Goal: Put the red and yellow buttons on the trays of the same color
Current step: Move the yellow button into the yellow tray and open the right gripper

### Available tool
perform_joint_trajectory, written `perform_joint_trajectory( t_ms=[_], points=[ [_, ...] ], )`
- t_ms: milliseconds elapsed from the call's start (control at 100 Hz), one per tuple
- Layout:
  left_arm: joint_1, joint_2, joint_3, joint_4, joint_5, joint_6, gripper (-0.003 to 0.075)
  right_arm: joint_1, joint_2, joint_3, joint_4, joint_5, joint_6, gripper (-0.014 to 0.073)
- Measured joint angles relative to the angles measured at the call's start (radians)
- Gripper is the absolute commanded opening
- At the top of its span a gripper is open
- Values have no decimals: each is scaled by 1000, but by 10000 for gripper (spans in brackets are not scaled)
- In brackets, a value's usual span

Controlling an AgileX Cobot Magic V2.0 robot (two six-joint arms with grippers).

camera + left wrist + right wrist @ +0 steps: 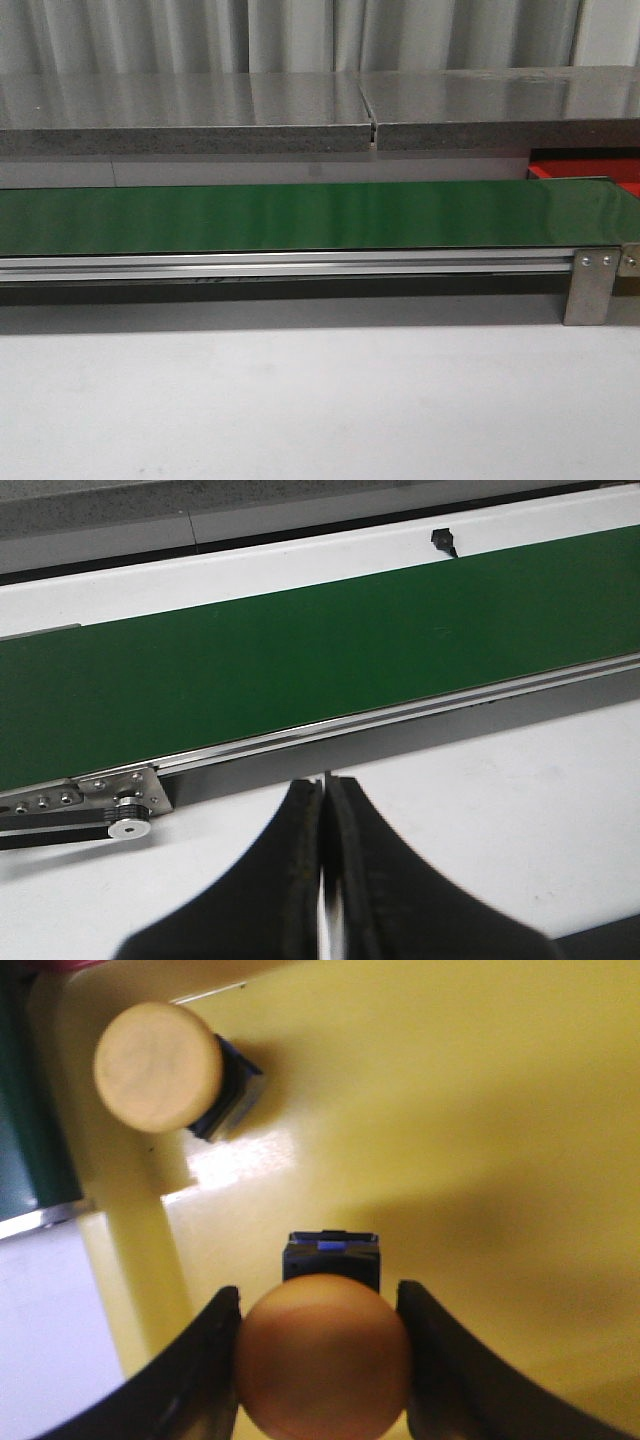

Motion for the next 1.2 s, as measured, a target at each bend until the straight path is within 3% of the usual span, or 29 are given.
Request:
perform_joint_trajectory(
  t_ms=[300,390,510,640,730,1060,1140,1200],
  points=[
    [0,0,0,0,0,0,-19,-33,107,2,0,-61,20,52],
    [0,0,0,0,0,0,-19,-33,128,2,0,-66,22,91],
    [0,0,0,0,0,0,-19,-33,139,2,0,-75,24,253],
    [0,0,0,0,0,0,-19,-33,141,2,0,-82,25,520],
    [0,0,0,0,0,0,-19,-33,141,2,0,-93,25,583],
    [0,0,0,0,0,0,-19,-26,86,2,0,-123,26,567],
    [0,0,0,0,0,0,-19,0,40,2,0,-130,15,482],
    [0,0,0,0,0,0,-19,33,8,2,0,-129,3,369]
  ],
)
